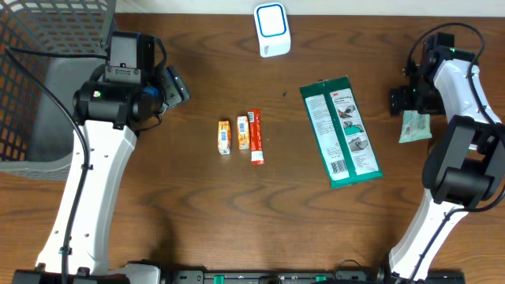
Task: Scan the item barcode
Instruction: 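Release the wipe pack and move the right gripper left to the gloves pack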
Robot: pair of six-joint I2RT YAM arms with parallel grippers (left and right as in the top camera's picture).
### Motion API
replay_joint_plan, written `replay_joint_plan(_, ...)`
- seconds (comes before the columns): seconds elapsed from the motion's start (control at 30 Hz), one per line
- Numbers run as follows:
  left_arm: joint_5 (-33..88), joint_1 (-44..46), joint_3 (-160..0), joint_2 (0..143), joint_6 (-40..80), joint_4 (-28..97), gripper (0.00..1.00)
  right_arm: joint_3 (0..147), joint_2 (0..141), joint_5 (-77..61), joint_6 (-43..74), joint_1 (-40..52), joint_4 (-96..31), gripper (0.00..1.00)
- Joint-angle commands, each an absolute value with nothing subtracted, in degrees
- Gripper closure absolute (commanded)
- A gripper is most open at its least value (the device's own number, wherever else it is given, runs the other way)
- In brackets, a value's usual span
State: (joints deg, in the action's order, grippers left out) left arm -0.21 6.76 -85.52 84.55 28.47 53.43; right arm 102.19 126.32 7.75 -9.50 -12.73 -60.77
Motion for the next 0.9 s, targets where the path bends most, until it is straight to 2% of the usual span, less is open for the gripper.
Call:
replay_joint_plan(0.0, -0.7, 6.6, -85.8, 84.2, 28.1, 53.5, 0.18, 104.2, 124.3, 11.7, -9.9, -12.6, -61.1, 0.01)
replay_joint_plan(0.33, -0.7, 6.6, -85.8, 84.2, 28.1, 53.5, 0.18, 104.2, 121.0, 7.7, -9.7, -11.9, -61.4, 0.01)
replay_joint_plan(0.63, -0.7, 6.6, -85.8, 84.2, 28.1, 53.5, 0.18, 104.1, 118.4, -27.8, -9.7, -10.8, -63.1, 0.01)
replay_joint_plan(0.87, -0.7, 6.6, -85.8, 84.2, 28.1, 53.5, 0.18, 101.8, 118.5, -29.4, -9.7, -10.4, -67.4, 0.01)
